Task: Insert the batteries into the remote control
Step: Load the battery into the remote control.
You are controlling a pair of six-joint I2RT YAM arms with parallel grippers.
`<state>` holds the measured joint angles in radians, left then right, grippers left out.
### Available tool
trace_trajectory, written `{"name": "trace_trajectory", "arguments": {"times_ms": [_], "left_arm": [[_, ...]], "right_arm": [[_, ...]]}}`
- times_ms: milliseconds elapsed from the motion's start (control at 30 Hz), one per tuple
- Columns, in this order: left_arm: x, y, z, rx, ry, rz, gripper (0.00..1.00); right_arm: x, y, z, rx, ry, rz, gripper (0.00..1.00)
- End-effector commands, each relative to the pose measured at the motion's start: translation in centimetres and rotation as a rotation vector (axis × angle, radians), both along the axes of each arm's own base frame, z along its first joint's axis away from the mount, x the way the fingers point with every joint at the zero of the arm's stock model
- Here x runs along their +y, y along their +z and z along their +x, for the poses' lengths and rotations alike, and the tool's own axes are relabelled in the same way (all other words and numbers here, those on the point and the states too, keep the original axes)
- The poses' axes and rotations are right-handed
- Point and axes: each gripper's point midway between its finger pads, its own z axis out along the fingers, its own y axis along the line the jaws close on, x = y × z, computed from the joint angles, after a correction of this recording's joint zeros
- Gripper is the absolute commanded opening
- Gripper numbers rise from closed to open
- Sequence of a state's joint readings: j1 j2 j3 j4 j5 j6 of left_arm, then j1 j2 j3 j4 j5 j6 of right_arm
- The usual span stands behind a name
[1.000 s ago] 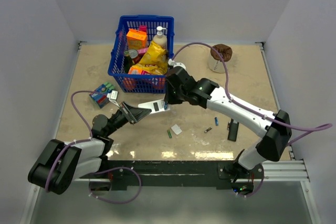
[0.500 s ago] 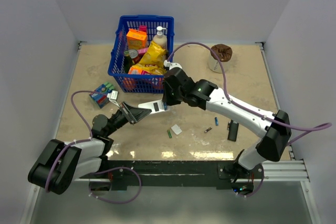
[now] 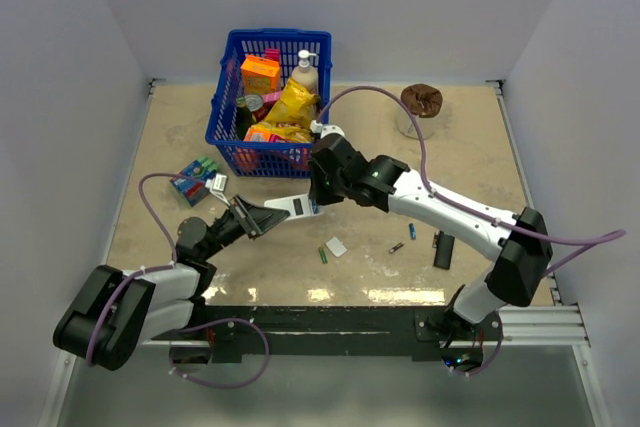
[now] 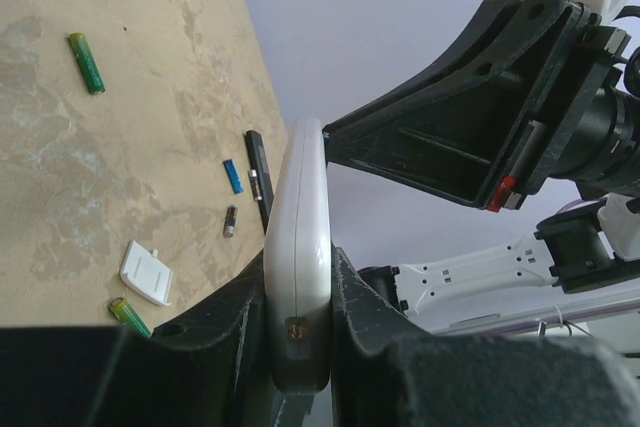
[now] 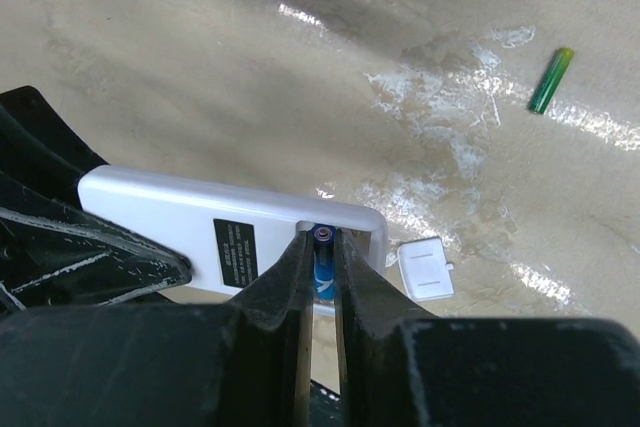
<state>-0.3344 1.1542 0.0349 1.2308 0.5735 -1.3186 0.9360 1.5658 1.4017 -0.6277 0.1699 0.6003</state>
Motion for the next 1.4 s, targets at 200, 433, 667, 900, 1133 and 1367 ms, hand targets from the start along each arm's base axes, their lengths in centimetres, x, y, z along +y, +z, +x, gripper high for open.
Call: {"name": "trace_trajectory", "arguments": {"times_ms": [200, 433, 667, 900, 1133, 1367], "left_arm": [[2.5, 9.2, -5.6, -0.567, 0.042, -0.184, 0.00], [2.4, 9.5, -6.0, -0.592, 0.029, -0.182, 0.00], [2.2, 9.7, -6.5, -0.612, 0.008, -0.181, 0.00], [2.2, 9.9, -6.8, -0.626, 0.001, -0.182, 0.00], [2.3, 9.4, -6.9, -0.613, 0.002, -0.175, 0.00], [2.4, 8.4, -6.6, -0.574, 0.016, -0.164, 0.00]], "right_arm": [[0.4, -3.7, -3.9, 0.177, 0.008, 0.056, 0.01], [0.1, -4.7, -4.0, 0.223, -0.003, 0.065, 0.11], [-0.2, -3.9, -3.5, 0.256, -0.009, 0.151, 0.27], [0.0, -3.7, -4.0, 0.283, 0.016, 0.176, 0.35], [-0.2, -2.1, -3.5, 0.237, 0.018, 0.195, 0.36], [-1.7, 1.1, -2.6, 0.138, 0.023, 0.141, 0.40]]}}
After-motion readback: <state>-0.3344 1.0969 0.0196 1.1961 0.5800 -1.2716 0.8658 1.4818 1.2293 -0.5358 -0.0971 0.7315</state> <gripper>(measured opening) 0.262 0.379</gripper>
